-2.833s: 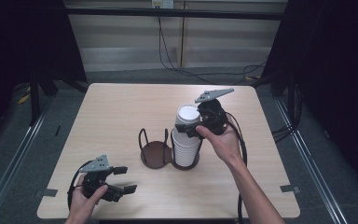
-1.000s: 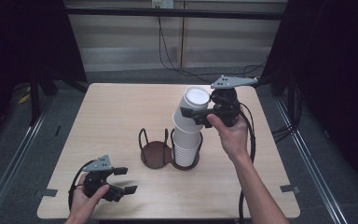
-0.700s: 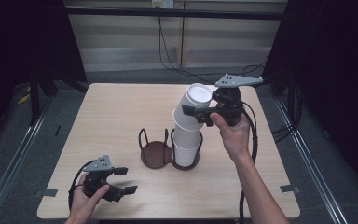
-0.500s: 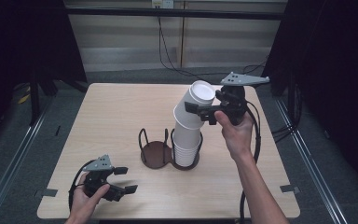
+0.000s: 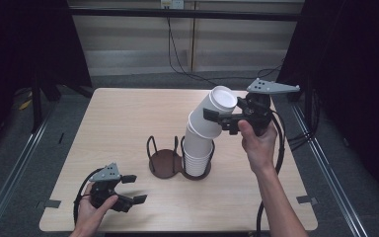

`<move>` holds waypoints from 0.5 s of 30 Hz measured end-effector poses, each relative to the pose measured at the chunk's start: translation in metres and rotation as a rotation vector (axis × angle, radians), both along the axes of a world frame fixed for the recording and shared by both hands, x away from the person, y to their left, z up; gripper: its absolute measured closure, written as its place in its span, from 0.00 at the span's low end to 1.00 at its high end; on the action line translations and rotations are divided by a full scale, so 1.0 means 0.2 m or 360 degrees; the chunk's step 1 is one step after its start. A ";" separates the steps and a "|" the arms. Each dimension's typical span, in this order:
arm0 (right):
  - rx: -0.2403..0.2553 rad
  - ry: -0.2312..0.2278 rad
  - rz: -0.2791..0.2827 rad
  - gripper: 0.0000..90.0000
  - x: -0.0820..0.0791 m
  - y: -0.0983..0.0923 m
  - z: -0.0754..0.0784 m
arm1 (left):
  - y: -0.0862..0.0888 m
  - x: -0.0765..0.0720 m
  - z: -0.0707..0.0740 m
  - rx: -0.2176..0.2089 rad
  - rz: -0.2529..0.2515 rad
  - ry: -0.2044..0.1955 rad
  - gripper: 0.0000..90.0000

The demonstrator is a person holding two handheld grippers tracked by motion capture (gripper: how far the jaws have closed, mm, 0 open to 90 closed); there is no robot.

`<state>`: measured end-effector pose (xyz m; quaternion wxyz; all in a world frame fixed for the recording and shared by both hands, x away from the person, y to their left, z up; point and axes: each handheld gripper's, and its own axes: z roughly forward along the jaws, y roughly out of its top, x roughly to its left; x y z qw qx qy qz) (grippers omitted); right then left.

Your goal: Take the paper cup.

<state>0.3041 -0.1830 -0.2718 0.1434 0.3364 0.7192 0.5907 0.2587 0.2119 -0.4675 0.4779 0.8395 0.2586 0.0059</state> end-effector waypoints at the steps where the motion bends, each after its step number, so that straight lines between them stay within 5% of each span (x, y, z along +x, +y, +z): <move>1: 0.0000 -0.0003 0.0003 0.24 -0.01 0.00 0.00 | -0.01 0.00 0.00 -0.0007 0.0000 -0.0002 0.18; 15: 0.0000 -0.0033 0.0033 0.24 -0.14 -0.03 -0.02 | -0.06 -0.02 0.06 -0.0102 0.0006 -0.0018 0.18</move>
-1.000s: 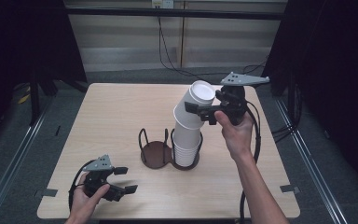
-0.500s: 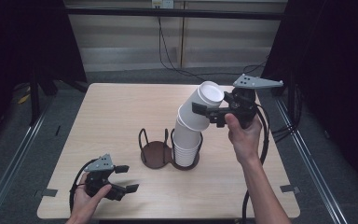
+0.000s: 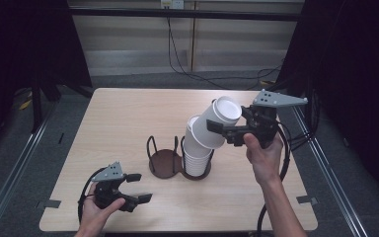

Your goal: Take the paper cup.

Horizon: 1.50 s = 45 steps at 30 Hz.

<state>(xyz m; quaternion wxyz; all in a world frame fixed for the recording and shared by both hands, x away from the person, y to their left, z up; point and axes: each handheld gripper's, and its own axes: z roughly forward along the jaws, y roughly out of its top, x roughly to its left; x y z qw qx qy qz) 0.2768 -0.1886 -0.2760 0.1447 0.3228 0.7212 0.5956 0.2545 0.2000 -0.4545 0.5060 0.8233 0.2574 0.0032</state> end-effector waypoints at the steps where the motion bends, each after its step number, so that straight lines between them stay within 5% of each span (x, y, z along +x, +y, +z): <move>1: -0.0002 0.0002 0.0002 0.24 -0.01 0.00 0.00 | 0.00 0.00 0.01 -0.0008 -0.0004 -0.0006 0.18; 8: -0.0009 0.0000 0.0025 0.24 -0.06 -0.02 0.01 | -0.05 -0.01 0.08 0.0013 -0.0048 -0.0108 0.18; 16: -0.0016 0.0023 0.0090 0.24 -0.12 -0.03 -0.04 | -0.11 -0.03 0.09 -0.0033 -0.0135 -0.0093 0.18; 26: 0.0015 0.0090 0.0180 0.24 -0.20 0.00 -0.13 | -0.19 -0.03 0.19 -0.0068 -0.0217 -0.0193 0.18; 32: -0.0008 0.0133 0.0208 0.24 -0.19 0.03 -0.20 | -0.22 0.00 0.21 -0.0141 -0.0219 -0.0210 0.18; 45: -0.0049 0.0223 0.0319 0.24 -0.17 0.13 -0.35 | -0.26 -0.01 0.25 -0.0154 -0.0301 -0.0243 0.18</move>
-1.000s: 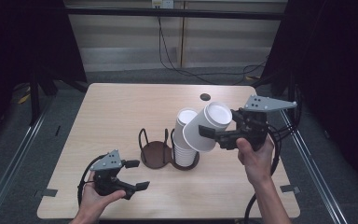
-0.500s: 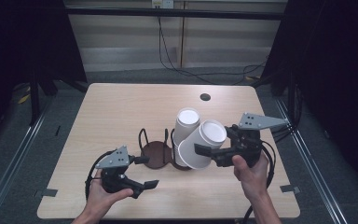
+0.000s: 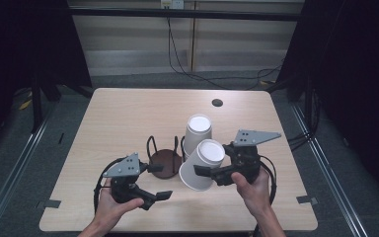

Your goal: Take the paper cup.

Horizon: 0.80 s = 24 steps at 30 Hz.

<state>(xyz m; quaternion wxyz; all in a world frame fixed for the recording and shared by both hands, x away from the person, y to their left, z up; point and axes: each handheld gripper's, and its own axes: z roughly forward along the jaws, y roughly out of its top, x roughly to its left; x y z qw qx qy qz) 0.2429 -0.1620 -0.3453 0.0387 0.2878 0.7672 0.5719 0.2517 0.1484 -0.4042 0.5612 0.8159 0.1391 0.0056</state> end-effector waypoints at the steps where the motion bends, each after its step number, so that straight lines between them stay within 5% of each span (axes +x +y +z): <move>1: 0.0003 0.0009 0.0004 0.24 0.01 0.01 -0.01 | -0.01 0.00 0.00 0.0006 0.0002 -0.0004 0.18; 10: -0.0021 0.0031 0.0063 0.25 0.05 0.08 -0.09 | -0.04 0.03 0.02 0.0004 0.0007 -0.0012 0.18; 18: -0.0022 0.0090 0.0084 0.25 0.07 0.10 -0.17 | -0.06 0.03 -0.03 -0.0024 0.0034 -0.0019 0.18; 24: -0.0013 0.0073 0.0113 0.25 0.07 0.13 -0.17 | -0.06 0.05 -0.09 -0.0044 -0.0002 0.0033 0.18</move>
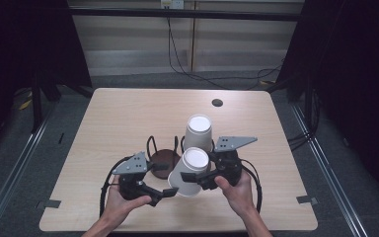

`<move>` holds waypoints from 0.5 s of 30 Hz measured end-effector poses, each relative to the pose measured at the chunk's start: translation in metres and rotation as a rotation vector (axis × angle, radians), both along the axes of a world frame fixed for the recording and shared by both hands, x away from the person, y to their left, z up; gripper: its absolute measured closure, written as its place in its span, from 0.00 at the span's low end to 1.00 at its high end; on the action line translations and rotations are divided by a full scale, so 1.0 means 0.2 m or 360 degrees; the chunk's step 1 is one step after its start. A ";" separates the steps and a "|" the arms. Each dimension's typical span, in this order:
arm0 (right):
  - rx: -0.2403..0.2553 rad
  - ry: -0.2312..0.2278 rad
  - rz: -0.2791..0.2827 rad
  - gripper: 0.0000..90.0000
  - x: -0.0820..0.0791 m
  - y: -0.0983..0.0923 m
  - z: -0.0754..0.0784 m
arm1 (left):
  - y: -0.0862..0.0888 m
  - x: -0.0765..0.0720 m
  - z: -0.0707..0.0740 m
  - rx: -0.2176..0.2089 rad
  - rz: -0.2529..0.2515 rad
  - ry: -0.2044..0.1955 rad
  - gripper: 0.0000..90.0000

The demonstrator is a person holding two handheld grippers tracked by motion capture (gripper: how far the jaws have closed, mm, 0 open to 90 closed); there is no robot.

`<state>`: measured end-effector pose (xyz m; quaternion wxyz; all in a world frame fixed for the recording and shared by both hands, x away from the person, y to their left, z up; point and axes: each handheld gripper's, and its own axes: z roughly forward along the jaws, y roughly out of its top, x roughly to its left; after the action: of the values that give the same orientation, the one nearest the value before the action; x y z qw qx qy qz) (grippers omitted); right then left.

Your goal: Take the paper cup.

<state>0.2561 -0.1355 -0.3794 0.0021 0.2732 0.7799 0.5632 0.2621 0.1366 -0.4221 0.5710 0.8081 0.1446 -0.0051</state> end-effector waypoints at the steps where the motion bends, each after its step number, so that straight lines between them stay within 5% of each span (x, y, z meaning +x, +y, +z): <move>1: 0.0003 -0.0001 -0.0002 0.25 0.00 0.00 0.00 | 0.00 0.00 0.00 -0.0007 -0.0002 -0.0007 0.18; 15: 0.0028 0.0035 0.0068 0.25 0.00 0.08 -0.02 | -0.06 0.00 -0.04 -0.0034 -0.0068 0.0001 0.12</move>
<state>0.2571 -0.1196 -0.3830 -0.0209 0.2628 0.7805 0.5669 0.2612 0.1247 -0.4294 0.5794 0.8048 0.1275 -0.0191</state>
